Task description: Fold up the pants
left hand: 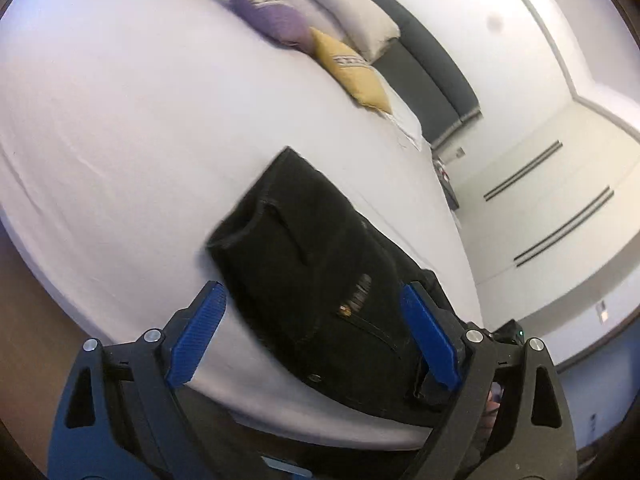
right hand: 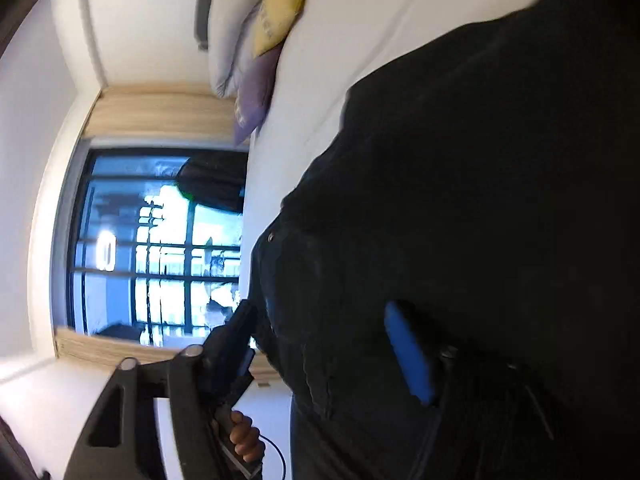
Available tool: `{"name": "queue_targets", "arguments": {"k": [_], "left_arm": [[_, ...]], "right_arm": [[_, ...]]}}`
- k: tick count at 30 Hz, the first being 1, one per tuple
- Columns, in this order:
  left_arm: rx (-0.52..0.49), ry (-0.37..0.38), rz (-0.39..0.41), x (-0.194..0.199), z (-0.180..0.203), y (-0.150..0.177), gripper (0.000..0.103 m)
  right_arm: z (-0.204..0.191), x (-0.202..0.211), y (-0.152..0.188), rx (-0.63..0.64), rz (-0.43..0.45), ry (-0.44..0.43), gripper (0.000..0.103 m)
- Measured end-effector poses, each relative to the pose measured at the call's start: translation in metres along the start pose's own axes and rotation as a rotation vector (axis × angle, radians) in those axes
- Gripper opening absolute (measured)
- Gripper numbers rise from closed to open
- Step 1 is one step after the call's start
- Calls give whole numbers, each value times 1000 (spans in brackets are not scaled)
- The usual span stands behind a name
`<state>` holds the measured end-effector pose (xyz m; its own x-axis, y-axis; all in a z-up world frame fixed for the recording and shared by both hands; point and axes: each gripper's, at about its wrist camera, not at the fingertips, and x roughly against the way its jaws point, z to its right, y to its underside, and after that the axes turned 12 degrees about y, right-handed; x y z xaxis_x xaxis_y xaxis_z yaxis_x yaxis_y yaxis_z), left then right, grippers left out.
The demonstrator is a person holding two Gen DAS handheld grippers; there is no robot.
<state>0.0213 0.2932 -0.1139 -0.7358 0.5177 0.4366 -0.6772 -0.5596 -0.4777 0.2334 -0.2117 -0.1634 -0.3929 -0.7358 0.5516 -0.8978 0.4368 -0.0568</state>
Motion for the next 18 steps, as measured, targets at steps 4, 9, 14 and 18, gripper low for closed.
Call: {"name": "queue_targets", "arguments": {"k": [4, 9, 14, 18], "left_arm": [[50, 23, -4, -4, -16, -1, 90], [109, 39, -37, -30, -32, 5, 90], [188, 106, -15, -47, -50, -5, 88], [248, 149, 2, -59, -61, -11, 88]], "right_arm": [[-15, 10, 7, 54, 22, -14, 78], [-23, 7, 12, 62, 55, -89, 78], [-15, 24, 16, 51, 66, -122, 78], [-10, 25, 16, 47, 65, -123, 78]]}}
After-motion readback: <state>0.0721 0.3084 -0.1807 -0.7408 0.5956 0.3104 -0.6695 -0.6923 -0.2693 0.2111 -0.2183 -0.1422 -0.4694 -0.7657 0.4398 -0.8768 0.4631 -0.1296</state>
